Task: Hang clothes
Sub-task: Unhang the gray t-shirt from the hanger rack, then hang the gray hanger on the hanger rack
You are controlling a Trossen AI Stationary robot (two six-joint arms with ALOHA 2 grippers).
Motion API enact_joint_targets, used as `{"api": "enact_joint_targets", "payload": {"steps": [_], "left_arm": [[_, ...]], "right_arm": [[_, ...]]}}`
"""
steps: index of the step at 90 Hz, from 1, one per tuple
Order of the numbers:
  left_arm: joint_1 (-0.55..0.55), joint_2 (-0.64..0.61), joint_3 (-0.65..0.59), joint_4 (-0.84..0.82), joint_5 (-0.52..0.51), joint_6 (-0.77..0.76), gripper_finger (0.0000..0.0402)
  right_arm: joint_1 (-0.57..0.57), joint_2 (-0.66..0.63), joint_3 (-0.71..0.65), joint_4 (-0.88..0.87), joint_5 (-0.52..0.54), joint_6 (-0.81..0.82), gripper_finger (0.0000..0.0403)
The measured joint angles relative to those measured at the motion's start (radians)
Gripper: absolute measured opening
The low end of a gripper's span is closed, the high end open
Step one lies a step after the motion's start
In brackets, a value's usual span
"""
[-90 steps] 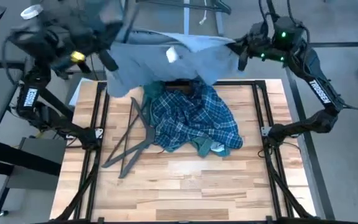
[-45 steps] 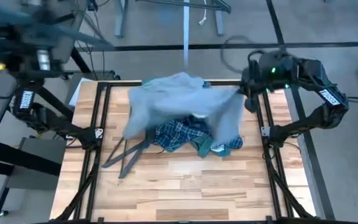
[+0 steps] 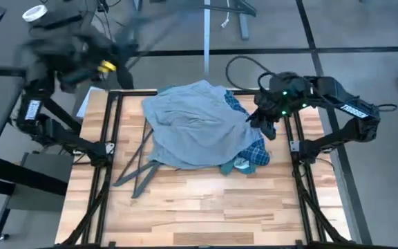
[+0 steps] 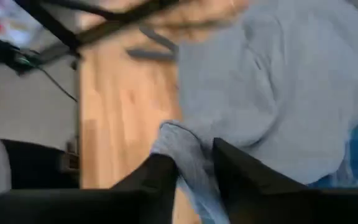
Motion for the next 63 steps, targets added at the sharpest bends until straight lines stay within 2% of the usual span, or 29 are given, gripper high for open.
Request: {"api": "enact_joint_targets", "payload": {"steps": [11,27,34,41,53,63], "left_arm": [[-0.007,0.036,0.005,-0.172,0.032,-0.005,0.0001],[-0.018,0.097,0.0,-0.241,0.219,0.017,0.0001],[-0.023,0.1,0.002,-0.237,0.299,0.021,0.0001],[-0.022,0.1,0.006,-0.239,0.314,0.035,0.0001],[-0.021,0.113,0.003,-0.237,0.321,0.039,0.0001],[-0.022,0.11,0.002,-0.199,0.409,0.05,0.0001]], "right_arm": [[-0.013,-0.001,0.076,0.06,0.004,-0.124,0.0176],[0.004,-0.006,0.194,0.263,0.002,-0.364,0.0235],[0.007,-0.007,0.22,0.33,0.004,-0.469,0.0243],[0.005,-0.006,0.23,0.333,0.052,-0.518,0.0244],[-0.038,0.01,0.23,0.259,0.11,-0.527,0.0241],[-0.077,0.058,0.23,0.283,0.11,-0.527,0.0239]]}}
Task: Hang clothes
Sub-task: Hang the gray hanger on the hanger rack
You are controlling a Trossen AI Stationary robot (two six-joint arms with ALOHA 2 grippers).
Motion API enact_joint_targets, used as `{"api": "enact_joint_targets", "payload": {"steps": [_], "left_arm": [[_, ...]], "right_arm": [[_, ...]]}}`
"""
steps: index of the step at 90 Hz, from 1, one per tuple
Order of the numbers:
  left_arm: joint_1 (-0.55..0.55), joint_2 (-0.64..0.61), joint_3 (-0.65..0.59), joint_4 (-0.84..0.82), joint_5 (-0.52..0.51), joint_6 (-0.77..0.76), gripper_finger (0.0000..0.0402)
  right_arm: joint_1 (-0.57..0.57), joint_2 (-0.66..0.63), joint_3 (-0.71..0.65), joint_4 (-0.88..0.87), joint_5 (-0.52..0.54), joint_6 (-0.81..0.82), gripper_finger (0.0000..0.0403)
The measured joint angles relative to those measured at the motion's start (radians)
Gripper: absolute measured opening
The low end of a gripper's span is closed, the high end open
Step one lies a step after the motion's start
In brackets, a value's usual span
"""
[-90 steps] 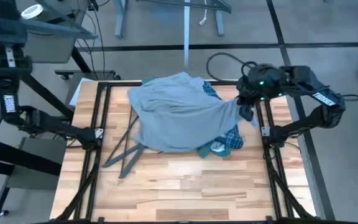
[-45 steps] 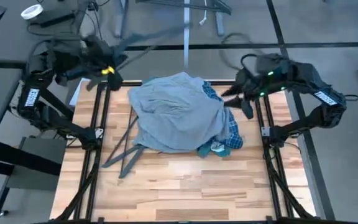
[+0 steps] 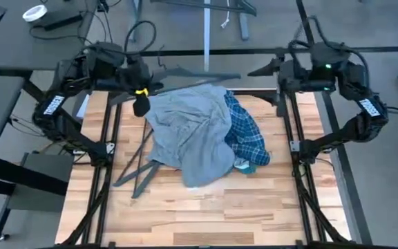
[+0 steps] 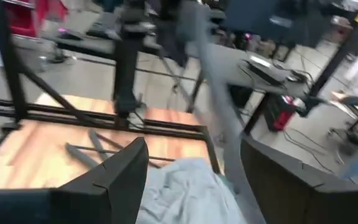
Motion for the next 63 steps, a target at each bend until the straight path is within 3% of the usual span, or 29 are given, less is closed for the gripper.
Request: {"api": "enact_joint_targets", "payload": {"steps": [30,47,58,63], "left_arm": [[0.0,-0.001,0.0,0.008,0.036,0.008,0.0001],[0.0,-0.003,0.001,-0.008,0.036,0.012,0.0001],[0.0,-0.003,0.001,-0.008,0.033,0.03,0.0001],[0.0,-0.002,0.001,-0.008,0.036,0.055,0.0002]], "right_arm": [[-0.032,0.124,-0.002,0.028,-0.001,-0.052,0.0223],[-0.034,0.116,-0.002,0.019,-0.005,-0.052,0.0134],[-0.039,0.11,-0.002,0.015,-0.028,-0.058,0.004],[-0.043,0.108,-0.002,0.005,-0.031,-0.049,0.0031]]}}
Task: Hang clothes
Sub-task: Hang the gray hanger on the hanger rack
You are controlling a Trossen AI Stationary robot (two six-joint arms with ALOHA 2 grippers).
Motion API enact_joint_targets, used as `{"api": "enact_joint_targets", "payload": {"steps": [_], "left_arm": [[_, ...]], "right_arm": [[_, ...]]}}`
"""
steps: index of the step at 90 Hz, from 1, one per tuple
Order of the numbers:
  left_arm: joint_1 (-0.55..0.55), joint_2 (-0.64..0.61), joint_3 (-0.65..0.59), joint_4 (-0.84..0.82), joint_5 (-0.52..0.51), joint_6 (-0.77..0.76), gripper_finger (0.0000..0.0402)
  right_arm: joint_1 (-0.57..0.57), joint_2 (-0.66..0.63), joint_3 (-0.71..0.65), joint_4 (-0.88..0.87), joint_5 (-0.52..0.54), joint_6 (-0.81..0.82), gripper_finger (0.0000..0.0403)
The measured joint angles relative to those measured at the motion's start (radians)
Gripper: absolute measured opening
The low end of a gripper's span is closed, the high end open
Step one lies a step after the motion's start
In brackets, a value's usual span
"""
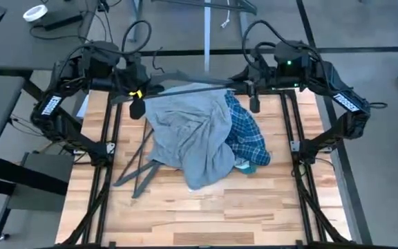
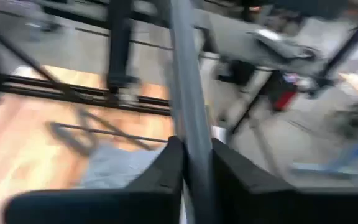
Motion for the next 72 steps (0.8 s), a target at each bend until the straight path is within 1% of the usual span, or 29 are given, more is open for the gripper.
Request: {"api": "enact_joint_targets", "payload": {"steps": [6,15,23,29,34,41,50,54,61,72], "left_arm": [[0.0,0.001,0.0,0.01,-0.014,0.019,0.0005],[0.001,0.013,0.0,0.007,-0.079,0.059,0.002],[0.002,0.025,-0.001,-0.066,-0.163,0.11,0.0044],[0.003,0.036,-0.001,-0.108,-0.253,0.17,0.0068],[0.004,0.045,-0.001,-0.136,-0.327,0.238,0.0088],[0.004,0.053,0.0,-0.12,-0.424,0.357,0.0113],[-0.002,0.065,0.0,-0.095,-0.519,0.548,0.0131],[-0.004,0.067,0.0,-0.069,-0.544,0.621,0.0133],[-0.004,0.071,0.0,-0.039,-0.548,0.717,0.0133],[-0.003,0.084,0.0,-0.029,-0.549,0.789,0.0133]], "right_arm": [[-0.009,0.0,0.001,-0.015,-0.001,0.005,0.0031],[-0.02,0.0,0.001,-0.081,0.006,0.013,0.0031],[-0.043,0.001,0.001,-0.154,0.009,0.039,0.0031],[-0.062,0.002,0.001,-0.194,0.01,0.061,0.0031],[-0.08,0.007,0.001,-0.244,0.025,0.086,0.0031],[-0.107,0.018,0.001,-0.3,0.039,0.112,0.0031],[-0.138,0.043,0.0,-0.362,0.041,0.133,0.0031],[-0.151,0.052,0.0,-0.381,0.034,0.132,0.0031],[-0.161,0.066,0.0,-0.381,0.024,0.131,0.0031],[-0.161,0.083,0.0,-0.356,0.025,0.115,0.0031]]}}
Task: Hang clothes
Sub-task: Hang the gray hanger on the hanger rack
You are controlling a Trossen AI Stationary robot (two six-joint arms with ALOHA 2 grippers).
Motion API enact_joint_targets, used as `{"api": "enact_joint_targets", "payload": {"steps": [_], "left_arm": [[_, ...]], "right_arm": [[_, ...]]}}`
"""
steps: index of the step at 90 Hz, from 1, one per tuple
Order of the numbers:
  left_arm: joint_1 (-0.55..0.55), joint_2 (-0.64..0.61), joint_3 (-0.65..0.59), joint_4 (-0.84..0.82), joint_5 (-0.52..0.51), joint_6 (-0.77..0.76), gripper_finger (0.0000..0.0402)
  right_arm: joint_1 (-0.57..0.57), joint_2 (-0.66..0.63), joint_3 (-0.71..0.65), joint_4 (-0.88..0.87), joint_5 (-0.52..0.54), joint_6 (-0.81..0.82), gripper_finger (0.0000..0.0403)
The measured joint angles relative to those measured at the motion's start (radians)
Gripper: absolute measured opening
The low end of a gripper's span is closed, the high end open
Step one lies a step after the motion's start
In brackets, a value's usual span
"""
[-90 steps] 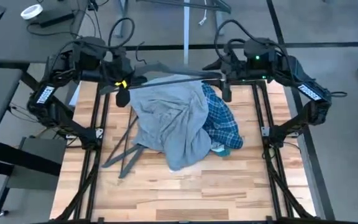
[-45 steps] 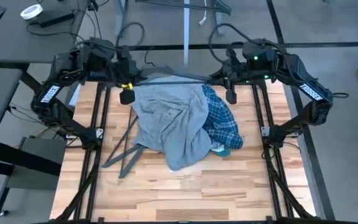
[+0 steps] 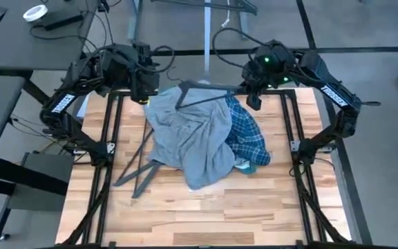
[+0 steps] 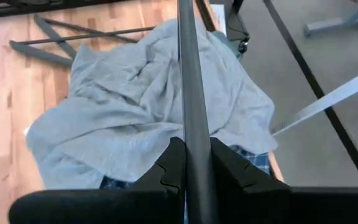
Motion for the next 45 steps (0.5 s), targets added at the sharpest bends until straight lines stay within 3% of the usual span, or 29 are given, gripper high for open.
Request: {"api": "enact_joint_targets", "payload": {"steps": [25,45], "left_arm": [[0.004,0.081,0.0,-0.044,0.0,0.137,0.0133],[0.009,0.079,-0.021,-0.052,0.0,0.144,0.0133]], "right_arm": [[-0.005,0.011,0.0,0.014,-0.008,-0.009,0.0031],[-0.006,0.011,0.0,0.015,-0.007,-0.014,0.0031]]}}
